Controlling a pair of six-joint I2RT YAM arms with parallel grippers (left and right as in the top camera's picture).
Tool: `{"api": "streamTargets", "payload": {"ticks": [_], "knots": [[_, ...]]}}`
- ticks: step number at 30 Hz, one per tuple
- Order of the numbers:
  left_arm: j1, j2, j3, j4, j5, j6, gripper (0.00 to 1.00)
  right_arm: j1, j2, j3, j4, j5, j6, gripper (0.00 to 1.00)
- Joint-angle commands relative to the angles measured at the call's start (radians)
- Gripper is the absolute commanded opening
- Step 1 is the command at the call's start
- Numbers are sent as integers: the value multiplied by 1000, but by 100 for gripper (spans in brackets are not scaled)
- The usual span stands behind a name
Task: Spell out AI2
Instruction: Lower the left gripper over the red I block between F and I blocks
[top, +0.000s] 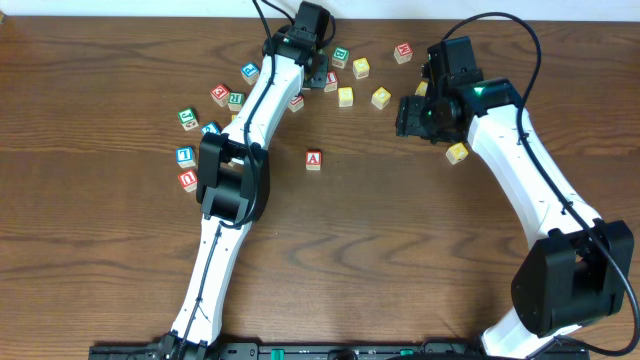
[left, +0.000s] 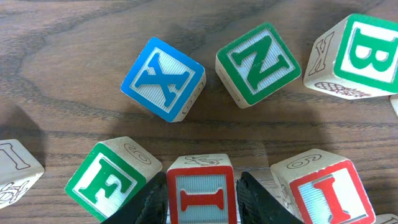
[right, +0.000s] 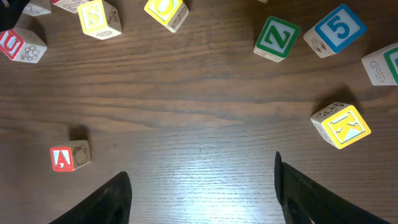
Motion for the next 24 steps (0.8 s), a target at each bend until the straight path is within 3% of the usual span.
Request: {"api": "streamTargets", "payload": {"ticks": [1, 24], "knots": [[1, 29, -14, -1, -19, -3, 36, 2, -18, -6, 2, 12, -12, 70], [1, 32, -70, 46, -19, -11, 36, 2, -18, -6, 1, 12, -12, 70]]}}
